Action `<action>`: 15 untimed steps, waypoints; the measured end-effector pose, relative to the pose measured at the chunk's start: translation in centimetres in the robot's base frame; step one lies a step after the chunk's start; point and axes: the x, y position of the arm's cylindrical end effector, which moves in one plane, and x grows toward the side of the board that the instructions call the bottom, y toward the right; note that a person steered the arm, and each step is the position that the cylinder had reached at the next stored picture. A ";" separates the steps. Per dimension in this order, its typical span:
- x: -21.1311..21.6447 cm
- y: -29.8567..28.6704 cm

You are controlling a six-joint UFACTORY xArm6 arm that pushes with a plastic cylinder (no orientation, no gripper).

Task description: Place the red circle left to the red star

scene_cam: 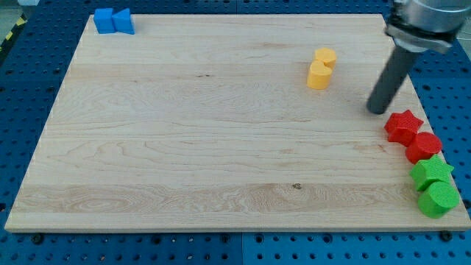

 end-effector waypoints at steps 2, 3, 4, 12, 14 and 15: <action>-1.8 2.3; -1.5 11.2; -1.3 14.4; 9.4 5.7; 10.6 4.1; 10.6 1.8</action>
